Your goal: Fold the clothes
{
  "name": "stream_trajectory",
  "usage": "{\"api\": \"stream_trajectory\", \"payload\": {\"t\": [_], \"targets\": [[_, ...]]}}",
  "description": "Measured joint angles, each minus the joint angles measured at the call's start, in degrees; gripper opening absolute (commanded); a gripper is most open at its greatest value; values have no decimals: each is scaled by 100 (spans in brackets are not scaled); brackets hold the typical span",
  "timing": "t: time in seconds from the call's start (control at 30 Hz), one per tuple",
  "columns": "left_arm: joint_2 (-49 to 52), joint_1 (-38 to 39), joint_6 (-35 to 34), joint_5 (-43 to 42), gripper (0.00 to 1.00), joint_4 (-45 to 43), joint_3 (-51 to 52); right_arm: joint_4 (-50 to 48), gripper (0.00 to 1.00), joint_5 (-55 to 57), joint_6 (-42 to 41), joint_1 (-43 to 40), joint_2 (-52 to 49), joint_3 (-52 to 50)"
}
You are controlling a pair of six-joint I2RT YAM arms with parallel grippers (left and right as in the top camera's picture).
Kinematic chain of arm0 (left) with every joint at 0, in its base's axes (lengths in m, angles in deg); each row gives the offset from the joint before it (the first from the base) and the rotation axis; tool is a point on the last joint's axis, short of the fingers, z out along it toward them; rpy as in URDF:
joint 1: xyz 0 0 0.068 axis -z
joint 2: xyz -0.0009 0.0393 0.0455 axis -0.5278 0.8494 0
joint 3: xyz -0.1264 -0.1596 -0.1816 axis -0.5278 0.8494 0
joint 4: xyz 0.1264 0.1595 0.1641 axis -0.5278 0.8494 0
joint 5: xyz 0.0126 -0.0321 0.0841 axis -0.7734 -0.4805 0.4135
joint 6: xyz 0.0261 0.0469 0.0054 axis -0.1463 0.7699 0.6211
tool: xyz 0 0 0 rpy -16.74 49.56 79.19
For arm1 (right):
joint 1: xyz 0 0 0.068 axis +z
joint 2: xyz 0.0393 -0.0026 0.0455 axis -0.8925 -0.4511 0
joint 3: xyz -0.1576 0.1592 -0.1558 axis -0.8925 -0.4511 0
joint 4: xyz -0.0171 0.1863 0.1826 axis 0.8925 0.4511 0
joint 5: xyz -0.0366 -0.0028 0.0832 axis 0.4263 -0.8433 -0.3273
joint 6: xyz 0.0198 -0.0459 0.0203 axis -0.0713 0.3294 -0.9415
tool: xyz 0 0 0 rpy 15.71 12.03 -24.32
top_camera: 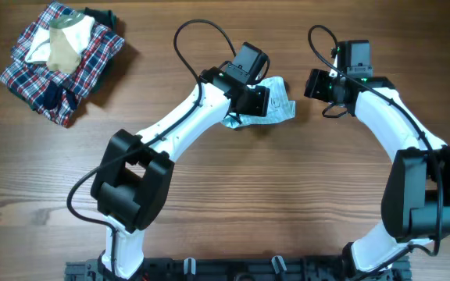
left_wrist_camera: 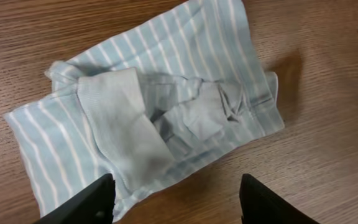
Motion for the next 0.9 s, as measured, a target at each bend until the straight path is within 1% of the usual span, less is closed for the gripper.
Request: {"api": "stream_trajectory", "payload": {"t": [0.1, 0.17, 0.23, 0.27, 0.33, 0.37, 0.43, 0.63, 0.77, 0.9], "targets": [[0, -2, 37, 0, 70, 0, 0, 0, 77, -2, 0, 0, 0, 0], [0, -2, 74, 2, 77, 4, -2, 0, 77, -81, 0, 0, 0, 0], [0, -2, 168, 66, 80, 9, -2, 15, 77, -234, -2, 0, 0, 0], [-2, -2, 181, 153, 83, 15, -2, 70, 77, -350, -28, 0, 0, 0], [-22, -4, 203, 376, 96, 42, -2, 247, 77, -610, -175, 0, 0, 0], [-52, -15, 212, 518, 99, 50, -2, 352, 80, -769, -247, 0, 0, 0], [-122, -74, 197, 673, 100, 59, -2, 481, 84, -1097, -396, 0, 0, 0], [-293, -625, -13, 898, 100, 109, -35, 568, 86, -1928, -614, 2, 0, 0], [-345, -1141, -142, 901, 99, 319, -44, 564, 87, -2153, -636, 0, 0, 0], [-363, -1486, -179, 789, 100, 468, -44, 452, 87, -2361, -678, 2, -7, 0]]}}
